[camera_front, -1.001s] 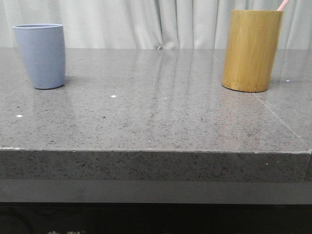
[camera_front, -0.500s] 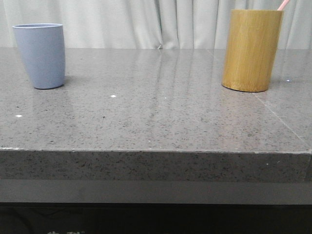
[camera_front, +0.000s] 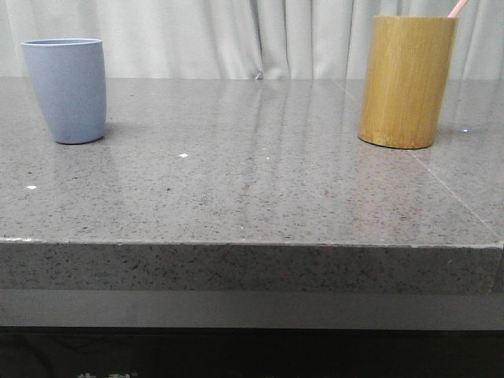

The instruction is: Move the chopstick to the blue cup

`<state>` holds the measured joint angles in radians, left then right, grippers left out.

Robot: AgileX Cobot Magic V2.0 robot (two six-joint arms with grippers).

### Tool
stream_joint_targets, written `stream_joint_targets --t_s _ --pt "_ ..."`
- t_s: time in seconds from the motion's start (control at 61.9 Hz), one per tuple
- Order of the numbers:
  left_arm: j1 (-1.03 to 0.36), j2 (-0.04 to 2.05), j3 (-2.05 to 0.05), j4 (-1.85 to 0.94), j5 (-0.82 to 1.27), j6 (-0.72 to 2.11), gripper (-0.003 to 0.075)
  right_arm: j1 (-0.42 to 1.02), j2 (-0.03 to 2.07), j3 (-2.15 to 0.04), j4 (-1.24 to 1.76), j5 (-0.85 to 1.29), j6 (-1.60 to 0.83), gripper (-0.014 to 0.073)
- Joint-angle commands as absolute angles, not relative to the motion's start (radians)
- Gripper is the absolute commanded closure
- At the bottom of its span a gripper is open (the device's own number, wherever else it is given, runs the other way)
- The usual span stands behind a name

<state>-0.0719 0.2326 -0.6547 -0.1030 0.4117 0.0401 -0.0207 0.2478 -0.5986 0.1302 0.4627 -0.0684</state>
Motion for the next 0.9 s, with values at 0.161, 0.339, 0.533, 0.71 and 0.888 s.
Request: stream_joint_targets --t_s 0.161,0.339,0.533,0.71,0.888 --pt "-0.07 0.481 -0.817 -0.109 0.583 0.04 0.0739 -0.027 0.476 -0.741 0.119 0.591 -0.075 0.0661" --pt "-0.07 0.564 -0.817 -0.109 0.606 0.04 0.0739 -0.027 0.561 -0.74 0.12 0.594 -0.075 0.0661" --pt "-0.07 0.642 -0.817 -0.109 0.599 0.04 0.0739 -0.027 0.617 -0.74 0.12 0.604 -0.075 0.0661" --pt "-0.07 0.68 -0.817 -0.109 0.585 0.04 0.0726 -0.027 0.639 -0.74 0.12 0.622 -0.076 0.0581" --pt "-0.07 0.686 -0.817 -0.122 0.534 0.042 0.0438 -0.027 0.642 -0.74 0.12 0.627 -0.076 0.0214"
